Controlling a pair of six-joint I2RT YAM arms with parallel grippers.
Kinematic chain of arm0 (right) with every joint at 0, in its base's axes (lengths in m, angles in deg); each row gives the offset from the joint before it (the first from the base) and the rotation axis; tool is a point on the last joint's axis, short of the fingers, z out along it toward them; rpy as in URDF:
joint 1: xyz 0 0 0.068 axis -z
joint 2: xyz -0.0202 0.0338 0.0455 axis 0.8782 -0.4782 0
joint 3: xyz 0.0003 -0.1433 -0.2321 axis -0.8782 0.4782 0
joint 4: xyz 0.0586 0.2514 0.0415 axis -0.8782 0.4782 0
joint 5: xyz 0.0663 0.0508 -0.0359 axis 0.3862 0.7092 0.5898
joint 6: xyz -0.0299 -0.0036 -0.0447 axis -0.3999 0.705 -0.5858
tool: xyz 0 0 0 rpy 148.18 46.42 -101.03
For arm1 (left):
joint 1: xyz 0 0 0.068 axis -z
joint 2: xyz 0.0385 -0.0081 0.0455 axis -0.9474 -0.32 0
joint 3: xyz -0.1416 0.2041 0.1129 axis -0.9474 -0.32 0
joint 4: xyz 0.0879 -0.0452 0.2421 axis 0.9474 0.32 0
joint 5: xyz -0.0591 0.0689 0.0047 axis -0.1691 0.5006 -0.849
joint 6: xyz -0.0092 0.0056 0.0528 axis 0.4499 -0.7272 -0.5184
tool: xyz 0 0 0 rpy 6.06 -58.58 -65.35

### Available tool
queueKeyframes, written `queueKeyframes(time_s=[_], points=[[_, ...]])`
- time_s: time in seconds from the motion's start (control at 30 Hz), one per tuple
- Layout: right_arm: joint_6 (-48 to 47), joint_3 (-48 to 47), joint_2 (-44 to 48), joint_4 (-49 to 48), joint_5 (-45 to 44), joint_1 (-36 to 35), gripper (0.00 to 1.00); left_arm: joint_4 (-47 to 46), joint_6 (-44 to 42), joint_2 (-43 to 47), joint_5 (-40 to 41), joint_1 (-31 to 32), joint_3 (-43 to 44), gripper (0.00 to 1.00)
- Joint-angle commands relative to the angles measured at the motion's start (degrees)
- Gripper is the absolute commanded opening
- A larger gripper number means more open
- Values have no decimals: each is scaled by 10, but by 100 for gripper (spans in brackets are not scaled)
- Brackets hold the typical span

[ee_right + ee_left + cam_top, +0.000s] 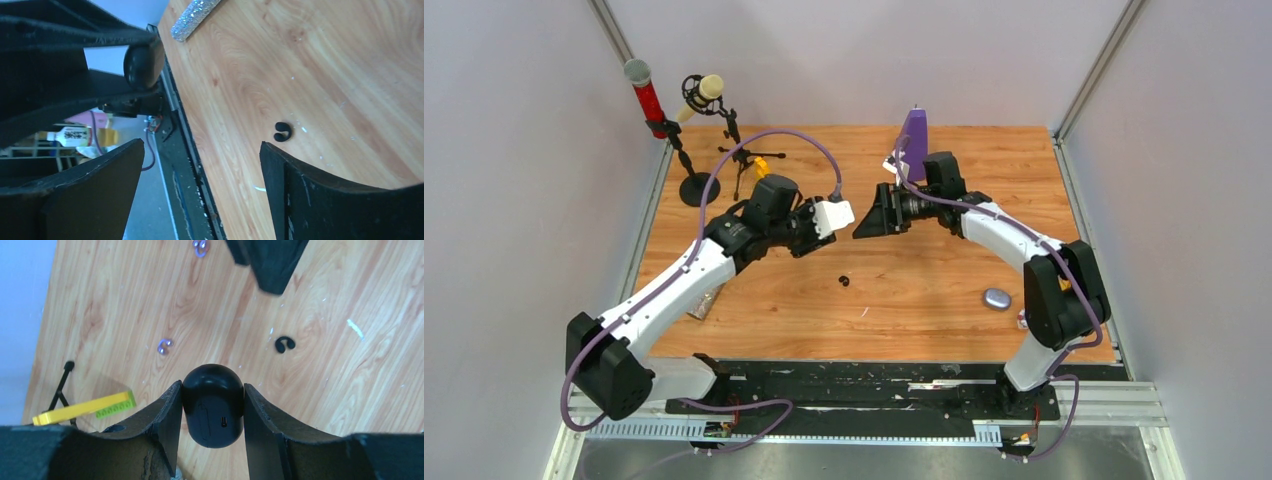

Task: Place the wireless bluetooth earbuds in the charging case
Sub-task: Pick up the charging case at the center of the board, then place the charging case at the center of the board.

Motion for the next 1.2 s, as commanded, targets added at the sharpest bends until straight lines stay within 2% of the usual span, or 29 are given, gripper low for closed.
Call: queueKeyframes(time_s=[0.0,0.1,0.57,0.83,1.17], points=[[94,38,33,-116,44,-6,87,-34,43,12,27,49,12,40],[122,51,36,-146,38,-16,84,-32,53,1,23,62,15,40],[129,40,8,-150,53,-54,71,-29,67,-25,-6,85,7,40],[130,38,0,-151,49,-58,61,-22,71,-32,-20,90,8,40],[127,38,-5,-150,51,-66,56,-20,72,-41,-18,97,11,41]])
